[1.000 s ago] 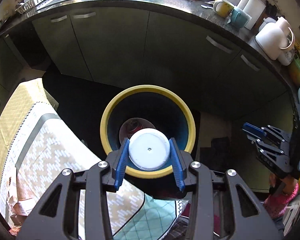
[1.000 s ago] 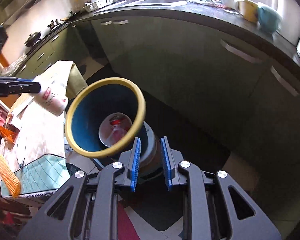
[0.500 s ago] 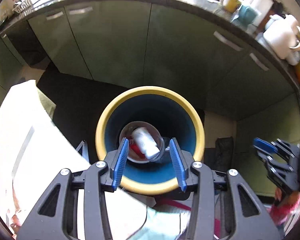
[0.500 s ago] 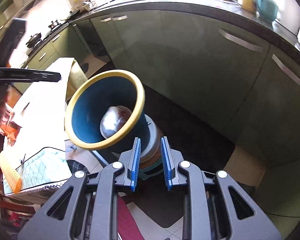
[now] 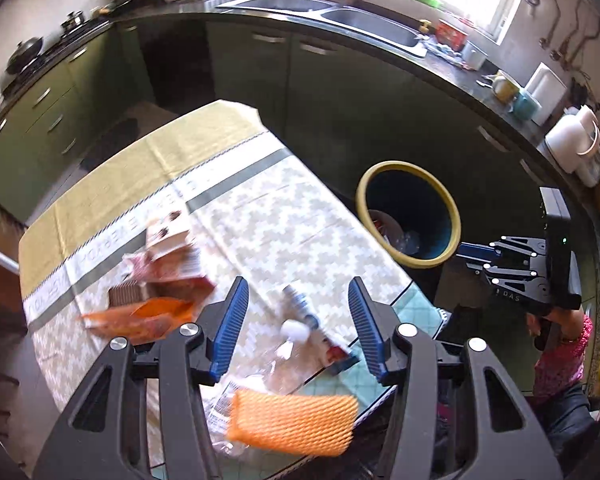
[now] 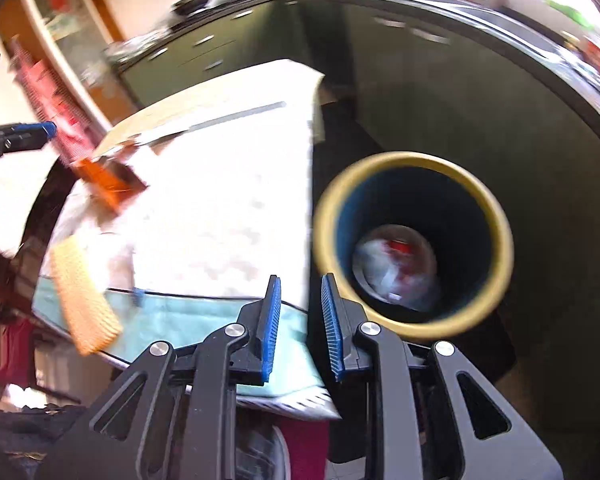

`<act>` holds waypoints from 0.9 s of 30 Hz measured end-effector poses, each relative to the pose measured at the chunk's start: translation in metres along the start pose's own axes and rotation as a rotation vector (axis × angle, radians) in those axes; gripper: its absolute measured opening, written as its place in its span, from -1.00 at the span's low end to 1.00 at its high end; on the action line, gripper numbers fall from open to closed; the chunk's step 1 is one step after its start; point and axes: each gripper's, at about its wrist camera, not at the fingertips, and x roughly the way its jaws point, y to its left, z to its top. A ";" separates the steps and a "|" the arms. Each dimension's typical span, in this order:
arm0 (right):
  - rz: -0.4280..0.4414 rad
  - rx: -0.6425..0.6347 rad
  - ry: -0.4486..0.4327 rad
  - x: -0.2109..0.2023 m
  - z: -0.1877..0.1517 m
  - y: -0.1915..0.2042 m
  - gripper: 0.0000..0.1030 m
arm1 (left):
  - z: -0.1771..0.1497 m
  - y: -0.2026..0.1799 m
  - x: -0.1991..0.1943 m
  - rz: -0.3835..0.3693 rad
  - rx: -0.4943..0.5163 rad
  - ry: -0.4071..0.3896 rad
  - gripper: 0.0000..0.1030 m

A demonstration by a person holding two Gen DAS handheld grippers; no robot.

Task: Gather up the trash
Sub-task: 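Open the left gripper over the bin to drop the white lid, then grasp the orange foam net sleeve with the left gripper while right gripper grasps the white tube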

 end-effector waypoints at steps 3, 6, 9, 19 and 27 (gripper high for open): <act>0.095 -0.058 0.062 0.024 0.023 0.043 -0.58 | -0.029 0.035 -0.003 0.022 -0.055 0.031 -0.03; 0.151 -0.104 0.126 0.042 0.035 0.084 -0.58 | -0.051 0.058 -0.001 0.012 -0.079 0.055 -0.03; 0.206 -0.160 0.181 0.050 0.039 0.118 -0.58 | -0.071 0.067 0.001 -0.049 -0.085 0.091 -0.03; 0.226 -0.247 0.228 0.048 0.035 0.160 -0.58 | -0.109 0.064 0.032 -0.134 -0.114 0.198 0.00; 0.205 -0.250 0.222 0.046 0.030 0.145 -0.52 | -0.105 0.060 0.053 -0.182 -0.126 0.253 -0.02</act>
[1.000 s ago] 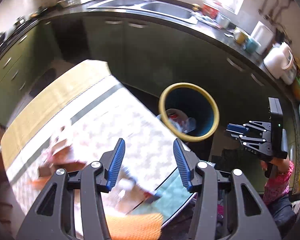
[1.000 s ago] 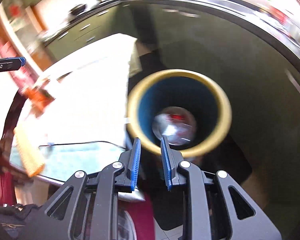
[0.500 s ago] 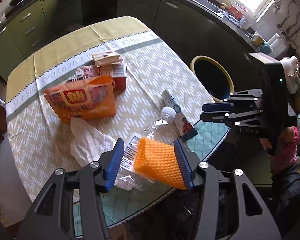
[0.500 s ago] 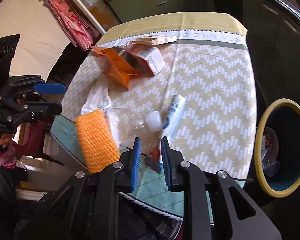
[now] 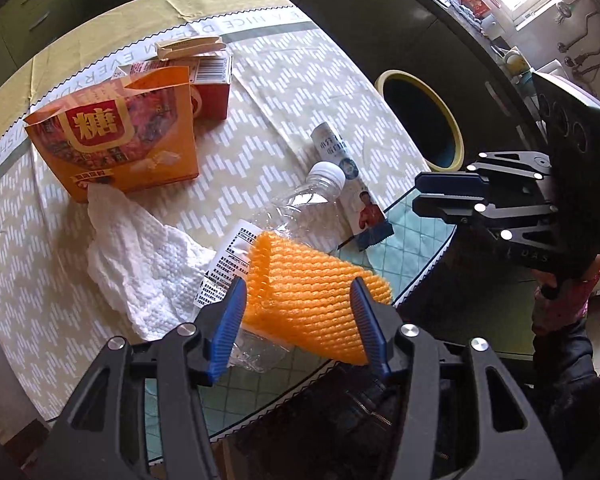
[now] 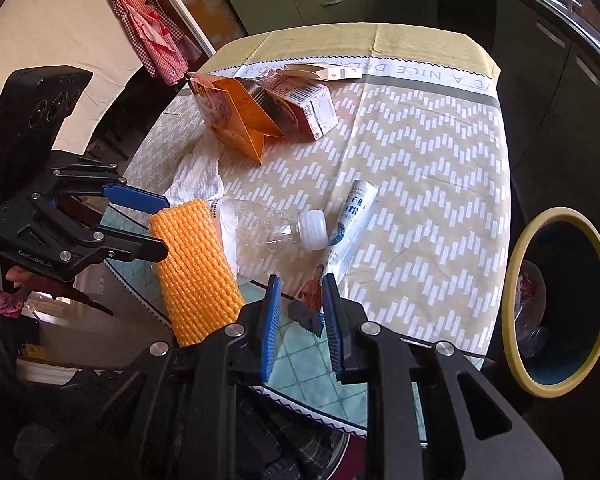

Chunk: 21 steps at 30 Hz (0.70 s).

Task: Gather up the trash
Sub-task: 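Grasp the orange foam net sleeve with the left gripper while right gripper grasps the white tube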

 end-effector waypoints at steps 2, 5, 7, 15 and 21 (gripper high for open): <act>-0.003 0.006 -0.005 -0.001 -0.001 -0.004 -0.47 | 0.001 0.000 0.002 0.004 -0.003 0.007 -0.22; -0.008 0.009 -0.010 -0.001 -0.001 -0.006 -0.47 | 0.002 0.002 0.007 -0.002 -0.013 0.029 -0.76; -0.008 0.007 -0.009 0.001 0.000 -0.006 -0.47 | 0.001 0.002 0.007 0.004 -0.008 0.024 -0.80; -0.015 -0.004 0.061 0.026 0.003 -0.001 -0.48 | -0.001 -0.004 -0.035 -0.004 0.005 -0.086 -0.88; -0.031 -0.004 0.106 0.046 0.006 0.003 -0.47 | -0.003 -0.009 -0.073 0.014 0.031 -0.173 -0.88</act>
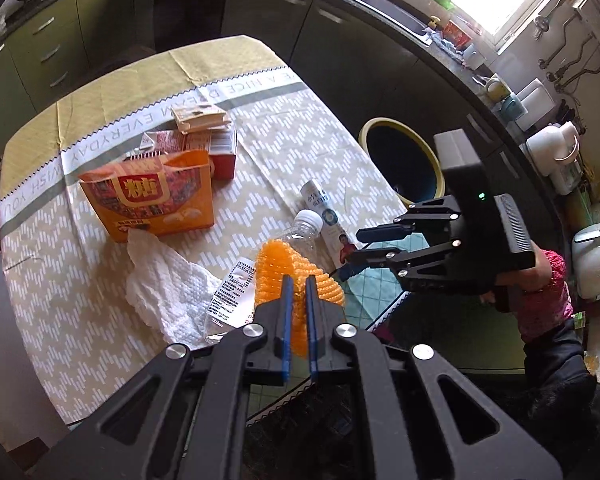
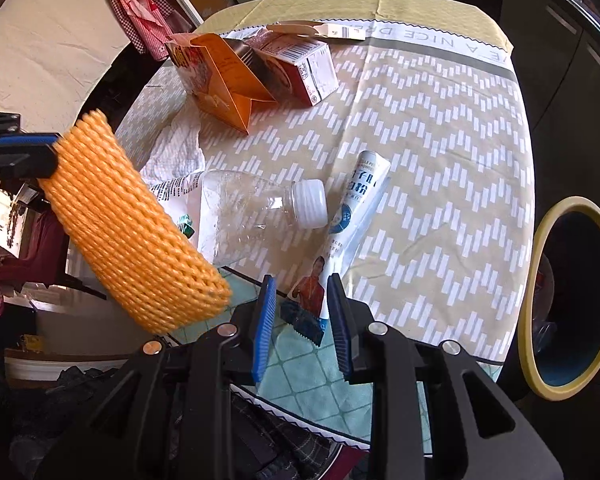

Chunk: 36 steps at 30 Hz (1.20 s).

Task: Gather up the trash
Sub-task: 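Grasp the orange foam net sleeve with the left gripper while right gripper grasps the white tube, then drop the white tube into the bin with the right gripper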

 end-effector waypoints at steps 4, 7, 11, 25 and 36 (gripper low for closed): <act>-0.022 -0.002 0.023 0.010 0.004 0.003 -0.47 | 0.002 -0.001 -0.016 0.006 0.007 -0.035 -0.88; -0.039 0.004 0.033 0.016 0.007 0.002 -0.42 | 0.001 -0.001 -0.021 0.013 0.009 -0.045 -0.88; -0.043 0.006 0.049 0.026 0.009 0.000 -0.53 | 0.002 -0.002 -0.025 0.018 0.011 -0.058 -0.88; -0.158 0.182 -0.185 -0.075 -0.027 -0.086 -0.74 | 0.014 -0.020 -0.036 0.026 0.055 -0.087 -0.88; -0.418 0.463 -0.112 -0.058 -0.071 -0.251 -0.70 | 0.030 -0.053 -0.028 0.023 0.109 -0.080 -0.88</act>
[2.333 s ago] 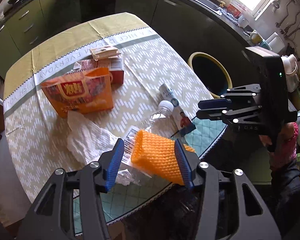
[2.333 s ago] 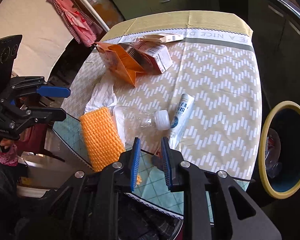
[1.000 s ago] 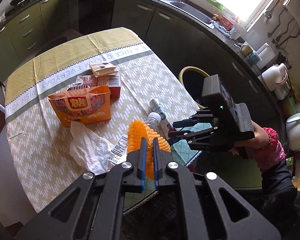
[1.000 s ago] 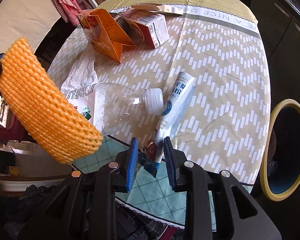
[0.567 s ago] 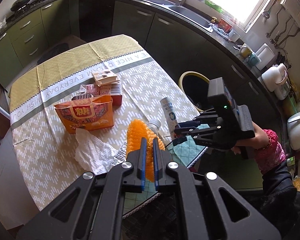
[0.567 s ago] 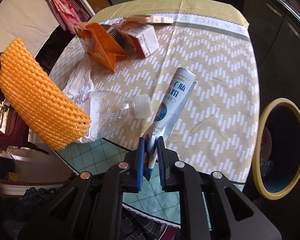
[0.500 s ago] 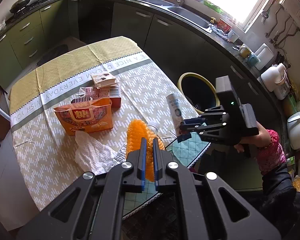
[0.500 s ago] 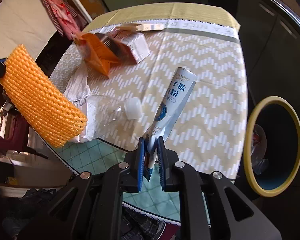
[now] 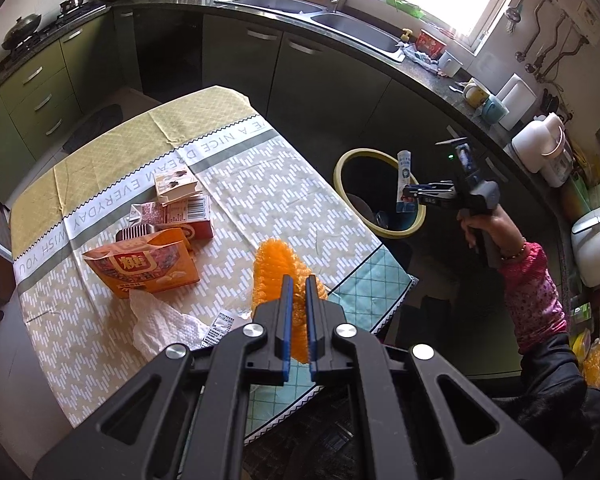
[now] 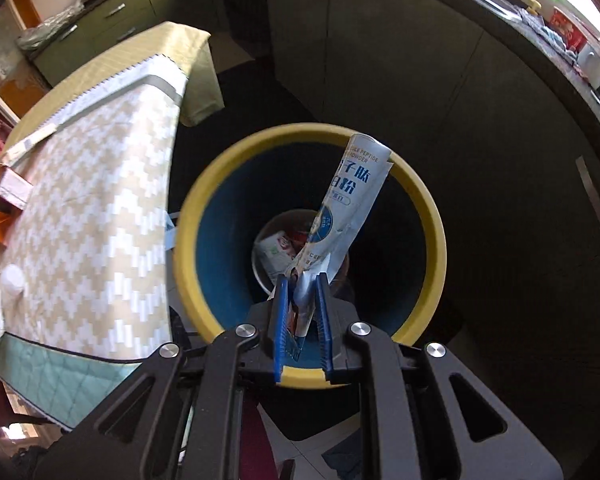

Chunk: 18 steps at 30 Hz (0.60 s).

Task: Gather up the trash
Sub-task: 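Drop the white tube into the bin with the right gripper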

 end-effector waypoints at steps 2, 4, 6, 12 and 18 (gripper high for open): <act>-0.007 0.016 0.030 0.023 0.002 -0.008 -0.63 | 0.006 -0.009 0.003 -0.002 0.018 0.008 -0.88; -0.007 0.037 0.049 0.037 0.003 -0.018 -0.52 | 0.014 -0.020 0.006 -0.010 0.037 0.011 -0.88; -0.003 0.054 0.033 0.035 0.002 -0.025 -0.51 | 0.022 -0.033 0.011 -0.022 0.064 0.014 -0.88; 0.017 0.104 -0.148 -0.037 -0.032 -0.050 -0.46 | 0.062 -0.081 0.035 -0.076 0.154 0.018 -0.88; -0.029 0.170 -0.281 -0.097 -0.096 -0.081 -0.39 | 0.118 -0.138 0.084 -0.113 0.234 0.026 -0.88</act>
